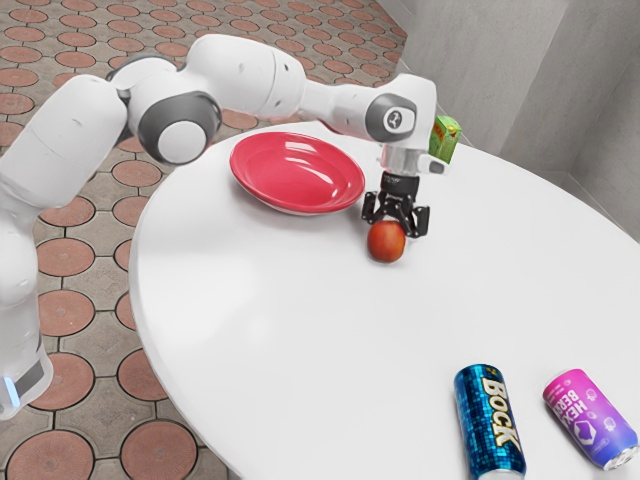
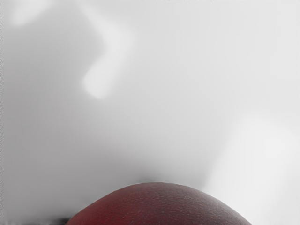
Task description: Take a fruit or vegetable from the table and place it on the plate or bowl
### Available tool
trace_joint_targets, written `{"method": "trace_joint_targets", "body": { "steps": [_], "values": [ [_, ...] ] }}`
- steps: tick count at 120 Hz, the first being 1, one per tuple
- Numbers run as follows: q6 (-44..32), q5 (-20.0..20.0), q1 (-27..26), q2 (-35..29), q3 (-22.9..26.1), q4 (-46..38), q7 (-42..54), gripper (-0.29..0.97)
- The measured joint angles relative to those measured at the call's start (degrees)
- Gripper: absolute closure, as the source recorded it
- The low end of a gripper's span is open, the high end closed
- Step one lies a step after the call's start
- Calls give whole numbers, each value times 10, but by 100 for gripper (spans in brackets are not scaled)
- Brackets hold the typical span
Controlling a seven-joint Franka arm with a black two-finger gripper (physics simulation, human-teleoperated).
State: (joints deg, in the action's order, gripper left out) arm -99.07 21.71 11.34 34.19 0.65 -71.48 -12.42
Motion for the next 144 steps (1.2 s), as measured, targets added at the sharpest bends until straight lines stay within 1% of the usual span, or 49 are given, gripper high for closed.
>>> {"method": "trace_joint_targets", "body": {
  "steps": [8,30,35,50,59,70,90,112,119,133,144],
  "values": [
    [-1,-2,0,-1,2,0,-5,18],
    [-2,-4,2,-17,6,-1,-19,19],
    [-2,-5,3,-42,5,-10,-23,20],
    [-2,-13,8,-136,2,-72,-41,19],
    [-2,-18,32,-178,1,-100,-53,21],
    [-3,-21,68,-204,1,-123,-65,21],
    [-2,-23,126,-212,1,-129,-83,21],
    [-2,-24,193,-202,1,-136,-97,21],
    [-2,-24,211,-195,1,-137,-100,19],
    [-2,-23,238,-183,1,-136,-106,18],
    [-2,-30,240,-181,3,-135,-110,18]
  ]
}}
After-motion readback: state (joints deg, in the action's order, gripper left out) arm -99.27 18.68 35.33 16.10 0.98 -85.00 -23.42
